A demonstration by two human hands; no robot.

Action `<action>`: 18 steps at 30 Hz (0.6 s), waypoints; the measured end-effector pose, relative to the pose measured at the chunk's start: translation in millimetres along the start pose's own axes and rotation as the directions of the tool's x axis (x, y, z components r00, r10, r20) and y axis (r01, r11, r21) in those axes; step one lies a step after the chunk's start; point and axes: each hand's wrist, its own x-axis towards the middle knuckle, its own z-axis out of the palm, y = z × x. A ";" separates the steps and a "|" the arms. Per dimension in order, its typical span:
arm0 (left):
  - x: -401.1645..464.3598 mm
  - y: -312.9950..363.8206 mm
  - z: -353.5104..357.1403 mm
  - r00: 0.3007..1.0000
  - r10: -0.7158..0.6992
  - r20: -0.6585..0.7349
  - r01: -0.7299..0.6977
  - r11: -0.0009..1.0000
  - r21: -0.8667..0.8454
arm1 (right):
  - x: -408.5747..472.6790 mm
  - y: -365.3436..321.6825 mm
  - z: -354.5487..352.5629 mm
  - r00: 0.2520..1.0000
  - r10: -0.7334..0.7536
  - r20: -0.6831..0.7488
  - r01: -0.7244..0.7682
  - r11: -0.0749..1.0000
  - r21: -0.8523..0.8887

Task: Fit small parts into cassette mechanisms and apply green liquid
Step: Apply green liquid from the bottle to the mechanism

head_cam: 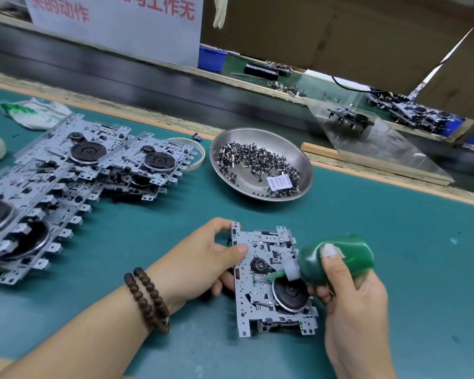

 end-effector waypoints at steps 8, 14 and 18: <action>1.4 -1.9 -0.7 1.000 0.007 -0.005 -0.008 1.000 -0.013 | -0.2 -1.6 -1.4 0.999 0.029 -0.030 -0.028 0.999 0.039; 1.1 -3.3 -2.0 0.999 0.034 -0.002 -0.034 0.999 0.000 | 1.6 -7.1 -1.0 0.983 0.181 -0.011 -0.173 0.956 0.239; 0.5 -4.5 -2.2 0.998 0.057 -0.011 -0.057 0.998 0.002 | 2.4 -13.5 -2.7 0.976 0.219 0.016 -0.212 0.920 0.330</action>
